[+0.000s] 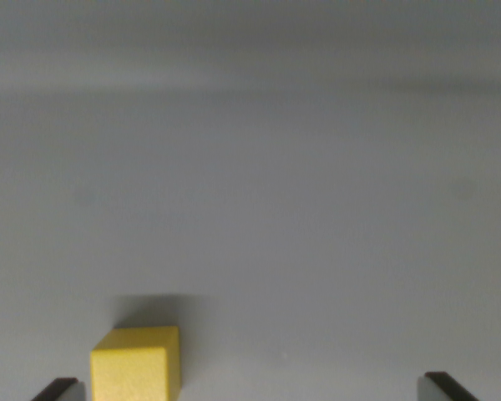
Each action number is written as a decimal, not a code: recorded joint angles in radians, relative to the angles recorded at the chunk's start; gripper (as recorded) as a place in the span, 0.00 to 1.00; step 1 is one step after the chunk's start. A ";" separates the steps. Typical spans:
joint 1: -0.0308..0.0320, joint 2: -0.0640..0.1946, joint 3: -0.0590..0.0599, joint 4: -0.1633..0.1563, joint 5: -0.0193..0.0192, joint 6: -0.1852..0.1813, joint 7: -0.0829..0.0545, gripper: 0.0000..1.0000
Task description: Pick yellow cube
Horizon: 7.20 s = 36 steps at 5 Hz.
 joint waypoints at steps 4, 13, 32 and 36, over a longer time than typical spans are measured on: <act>0.0185 0.046 0.014 -0.068 -0.0001 -0.094 0.018 0.00; 0.0516 0.128 0.040 -0.189 -0.0002 -0.263 0.051 0.00; 0.0779 0.194 0.060 -0.286 -0.0003 -0.397 0.077 1.00; 0.0777 0.189 0.061 -0.276 0.0003 -0.383 0.077 1.00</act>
